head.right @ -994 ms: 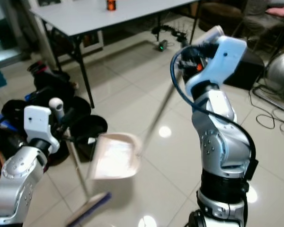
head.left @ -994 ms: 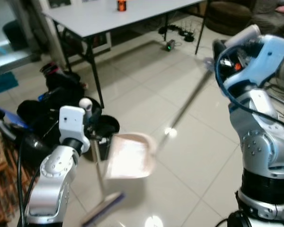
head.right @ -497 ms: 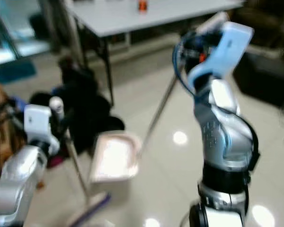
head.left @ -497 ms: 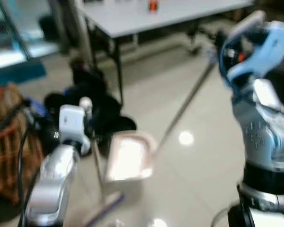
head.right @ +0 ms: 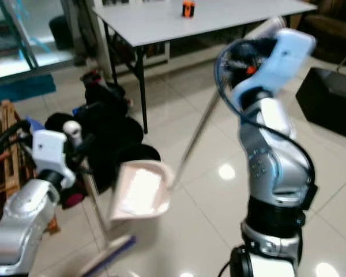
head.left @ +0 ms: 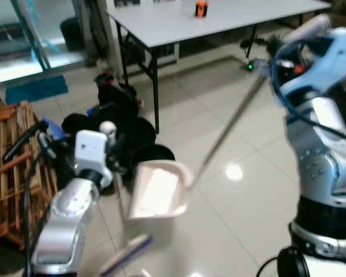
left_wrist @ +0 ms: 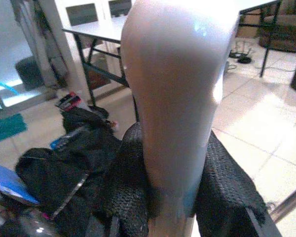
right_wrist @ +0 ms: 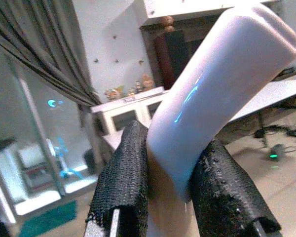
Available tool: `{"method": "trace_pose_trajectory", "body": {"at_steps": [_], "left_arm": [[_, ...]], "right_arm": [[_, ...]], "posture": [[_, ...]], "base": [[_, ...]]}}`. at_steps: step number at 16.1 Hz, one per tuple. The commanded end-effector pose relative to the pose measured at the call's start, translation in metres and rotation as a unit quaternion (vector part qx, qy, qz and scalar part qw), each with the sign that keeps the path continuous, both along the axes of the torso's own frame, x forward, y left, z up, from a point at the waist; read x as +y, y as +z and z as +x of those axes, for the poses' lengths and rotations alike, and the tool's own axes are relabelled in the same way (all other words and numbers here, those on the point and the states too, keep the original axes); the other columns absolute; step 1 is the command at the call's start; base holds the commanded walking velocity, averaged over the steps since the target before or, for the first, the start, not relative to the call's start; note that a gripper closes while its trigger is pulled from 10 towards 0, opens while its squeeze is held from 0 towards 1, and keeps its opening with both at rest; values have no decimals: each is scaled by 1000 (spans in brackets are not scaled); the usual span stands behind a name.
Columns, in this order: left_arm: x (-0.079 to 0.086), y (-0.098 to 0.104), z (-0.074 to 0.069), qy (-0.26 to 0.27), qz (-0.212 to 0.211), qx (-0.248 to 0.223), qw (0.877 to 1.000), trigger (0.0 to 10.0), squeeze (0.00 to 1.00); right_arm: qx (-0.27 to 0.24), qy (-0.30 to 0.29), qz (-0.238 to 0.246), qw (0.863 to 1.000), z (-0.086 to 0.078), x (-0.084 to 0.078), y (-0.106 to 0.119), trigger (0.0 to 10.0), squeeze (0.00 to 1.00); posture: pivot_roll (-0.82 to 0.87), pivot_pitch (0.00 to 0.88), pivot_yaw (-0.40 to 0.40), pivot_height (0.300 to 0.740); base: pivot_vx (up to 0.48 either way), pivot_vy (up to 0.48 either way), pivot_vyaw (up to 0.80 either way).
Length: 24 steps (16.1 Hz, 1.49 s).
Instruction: Sweep floor
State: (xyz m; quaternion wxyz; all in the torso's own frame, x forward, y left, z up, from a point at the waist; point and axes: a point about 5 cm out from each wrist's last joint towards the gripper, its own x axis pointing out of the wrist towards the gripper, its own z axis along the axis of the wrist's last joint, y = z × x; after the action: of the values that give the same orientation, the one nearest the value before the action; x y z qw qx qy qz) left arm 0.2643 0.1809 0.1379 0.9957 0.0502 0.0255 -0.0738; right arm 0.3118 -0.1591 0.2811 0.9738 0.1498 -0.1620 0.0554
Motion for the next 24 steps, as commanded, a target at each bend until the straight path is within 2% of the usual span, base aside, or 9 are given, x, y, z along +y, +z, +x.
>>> {"method": "trace_pose_trajectory", "body": {"at_steps": [1,5,12,15,24], "left_arm": [[-6,7,1,-12,-2,-17,1000,10000,0],[-5,7,1,-13,-1,-17,1000,10000,0],[-3,6,0,-10,-1,-17,1000,10000,0],[-3,6,0,-10,0,-18,1000,10000,0],[-4,5,0,-13,4,-17,1000,10000,0]], "right_arm": [[-27,-32,10,999,-3,-14,10,10000,0],[-31,-55,26,998,-2,-22,11,10000,0],[-42,-46,9,998,0,-20,15,10000,0],[-48,-46,8,998,0,-19,16,10000,0],[-52,-64,22,996,-1,-27,15,10000,0]], "posture": [[-26,4,20,740],[-21,0,20,740],[-20,0,17,740],[-18,0,16,740],[-21,0,18,740]], "base": [[330,0,0],[334,0,0],[340,0,0],[352,0,683],[353,0,0]]}}
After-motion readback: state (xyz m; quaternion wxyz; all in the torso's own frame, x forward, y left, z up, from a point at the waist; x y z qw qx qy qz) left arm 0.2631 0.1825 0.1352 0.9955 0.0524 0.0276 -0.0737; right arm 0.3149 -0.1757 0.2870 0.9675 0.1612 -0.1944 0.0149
